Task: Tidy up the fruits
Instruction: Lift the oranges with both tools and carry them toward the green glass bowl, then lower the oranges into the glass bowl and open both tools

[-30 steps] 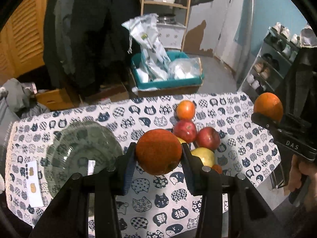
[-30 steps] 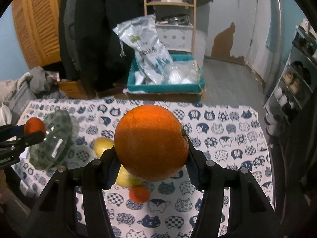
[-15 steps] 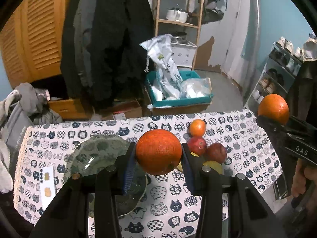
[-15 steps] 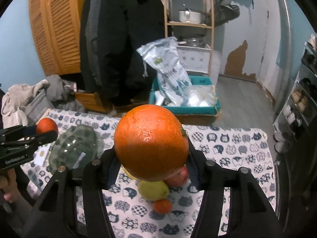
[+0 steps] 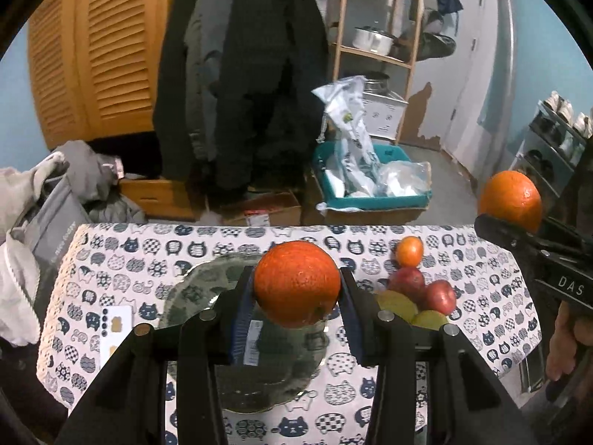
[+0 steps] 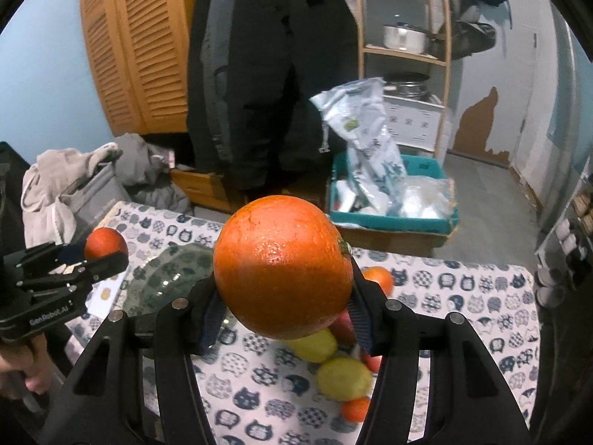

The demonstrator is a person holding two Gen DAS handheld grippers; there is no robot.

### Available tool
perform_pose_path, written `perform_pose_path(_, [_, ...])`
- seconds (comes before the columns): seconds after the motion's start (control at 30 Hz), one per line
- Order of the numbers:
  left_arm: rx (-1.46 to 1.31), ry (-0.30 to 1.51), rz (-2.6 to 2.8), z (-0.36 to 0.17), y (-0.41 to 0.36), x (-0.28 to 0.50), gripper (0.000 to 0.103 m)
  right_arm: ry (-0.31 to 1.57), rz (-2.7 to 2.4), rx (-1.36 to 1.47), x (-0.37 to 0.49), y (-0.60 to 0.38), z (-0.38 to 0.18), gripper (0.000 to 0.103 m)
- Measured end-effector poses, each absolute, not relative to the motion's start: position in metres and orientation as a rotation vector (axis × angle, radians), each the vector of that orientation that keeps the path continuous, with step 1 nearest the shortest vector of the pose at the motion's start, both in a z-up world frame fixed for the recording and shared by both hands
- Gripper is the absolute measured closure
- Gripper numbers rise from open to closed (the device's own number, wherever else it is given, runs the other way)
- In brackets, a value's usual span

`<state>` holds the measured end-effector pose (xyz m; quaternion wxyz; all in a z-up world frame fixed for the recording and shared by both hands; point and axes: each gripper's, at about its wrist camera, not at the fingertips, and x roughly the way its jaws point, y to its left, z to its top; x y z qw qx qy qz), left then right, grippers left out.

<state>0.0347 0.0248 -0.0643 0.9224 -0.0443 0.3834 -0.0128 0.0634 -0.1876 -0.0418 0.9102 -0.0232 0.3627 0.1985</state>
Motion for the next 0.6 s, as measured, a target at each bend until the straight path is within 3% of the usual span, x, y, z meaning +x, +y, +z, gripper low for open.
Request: perform_pose_path(0.6, [-0.186, 0.908, 0.098, -0.118, 0.109, 0.044, 0.059, 0.889, 0.554, -0.092, 0.092, -0.065, -0.093, 0.046])
